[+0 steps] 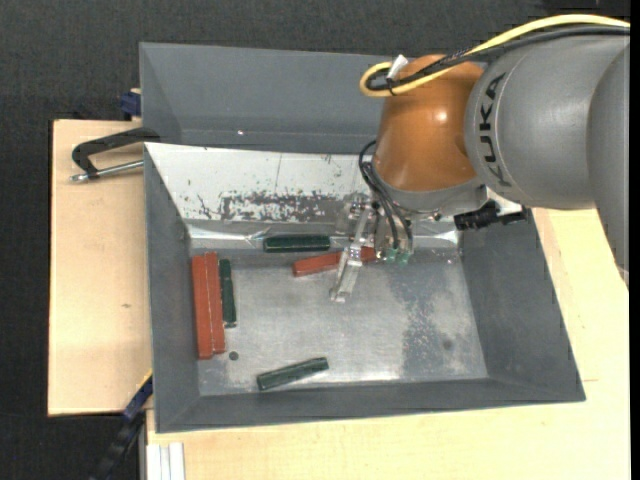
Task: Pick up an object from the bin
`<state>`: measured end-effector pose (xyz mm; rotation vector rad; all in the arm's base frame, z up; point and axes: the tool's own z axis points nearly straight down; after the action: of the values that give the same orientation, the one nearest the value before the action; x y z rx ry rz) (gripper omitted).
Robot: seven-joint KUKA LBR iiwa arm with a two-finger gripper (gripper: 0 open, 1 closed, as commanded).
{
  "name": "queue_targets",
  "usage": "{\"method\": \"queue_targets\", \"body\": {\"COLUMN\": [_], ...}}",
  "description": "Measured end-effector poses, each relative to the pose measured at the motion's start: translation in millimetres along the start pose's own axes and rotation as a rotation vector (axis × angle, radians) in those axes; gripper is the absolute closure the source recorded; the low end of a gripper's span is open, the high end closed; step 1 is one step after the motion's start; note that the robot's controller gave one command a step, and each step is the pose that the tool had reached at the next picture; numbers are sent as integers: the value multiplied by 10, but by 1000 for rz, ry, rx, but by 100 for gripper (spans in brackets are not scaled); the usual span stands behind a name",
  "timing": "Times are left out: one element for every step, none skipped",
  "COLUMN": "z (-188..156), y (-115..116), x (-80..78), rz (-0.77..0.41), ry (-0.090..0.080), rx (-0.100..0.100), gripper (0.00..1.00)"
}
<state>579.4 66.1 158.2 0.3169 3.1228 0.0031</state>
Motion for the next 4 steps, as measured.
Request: {"method": "queue_targets", "body": {"z": [480, 807, 853, 832], "y": [48, 24, 46, 38], "x": [-133, -45, -84, -201], "rz": [9, 121, 134, 419], "ry": [-7, 4, -3, -14], "rx": [-2, 1, 0, -2], "gripper": [0, 0, 0, 100]}}
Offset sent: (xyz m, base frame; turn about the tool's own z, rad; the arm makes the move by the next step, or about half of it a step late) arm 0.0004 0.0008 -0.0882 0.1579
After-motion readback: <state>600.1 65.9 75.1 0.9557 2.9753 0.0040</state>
